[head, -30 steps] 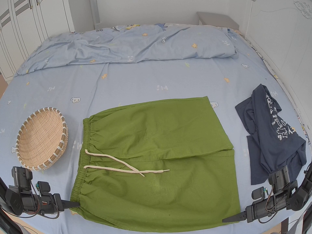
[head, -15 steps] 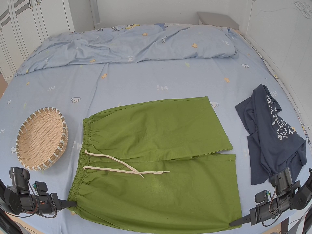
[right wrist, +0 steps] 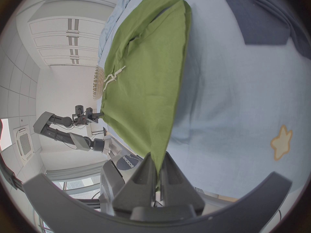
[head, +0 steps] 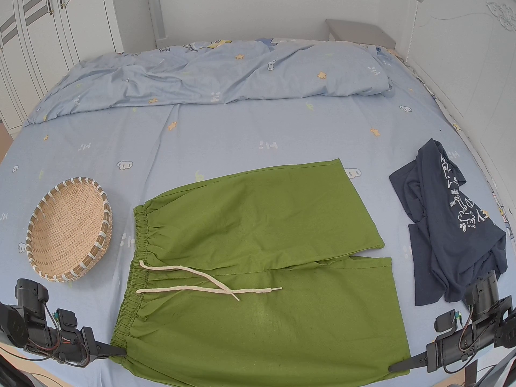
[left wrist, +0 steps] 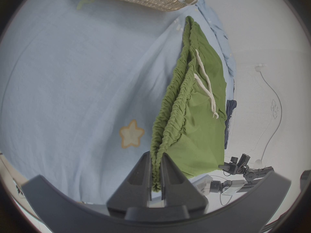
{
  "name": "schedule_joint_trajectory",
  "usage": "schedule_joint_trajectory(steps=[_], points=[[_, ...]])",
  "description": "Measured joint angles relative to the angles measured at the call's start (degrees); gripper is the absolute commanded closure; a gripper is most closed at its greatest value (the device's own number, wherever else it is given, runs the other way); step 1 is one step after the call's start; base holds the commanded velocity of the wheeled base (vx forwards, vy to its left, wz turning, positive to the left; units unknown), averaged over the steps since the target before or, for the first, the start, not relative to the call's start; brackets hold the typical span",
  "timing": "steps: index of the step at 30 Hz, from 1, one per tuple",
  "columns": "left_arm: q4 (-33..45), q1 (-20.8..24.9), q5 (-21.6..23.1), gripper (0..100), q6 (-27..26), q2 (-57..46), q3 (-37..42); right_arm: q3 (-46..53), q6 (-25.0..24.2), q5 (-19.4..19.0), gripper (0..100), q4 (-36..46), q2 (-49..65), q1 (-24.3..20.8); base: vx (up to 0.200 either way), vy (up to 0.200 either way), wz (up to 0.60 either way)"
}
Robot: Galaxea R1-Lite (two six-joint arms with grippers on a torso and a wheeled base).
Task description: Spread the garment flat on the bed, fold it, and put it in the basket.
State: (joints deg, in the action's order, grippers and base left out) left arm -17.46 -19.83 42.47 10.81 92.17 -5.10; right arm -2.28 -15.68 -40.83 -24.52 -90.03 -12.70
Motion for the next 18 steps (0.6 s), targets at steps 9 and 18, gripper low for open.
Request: schedule_joint_trajectory(steps=[9, 18], points=[[26.6, 2.4, 0.2, 100, 0.2, -5.9, -17.8, -14.8, -2.7, 0.1, 100, 17.8, 5.4, -0.7, 0.0, 0.0, 0.0], [35.2, 4.2, 0.3, 100, 2.5, -6.4, -33.1, -39.9, -3.9, 0.1, 100, 35.3, 8.4, -0.8, 0.0, 0.0, 0.0]])
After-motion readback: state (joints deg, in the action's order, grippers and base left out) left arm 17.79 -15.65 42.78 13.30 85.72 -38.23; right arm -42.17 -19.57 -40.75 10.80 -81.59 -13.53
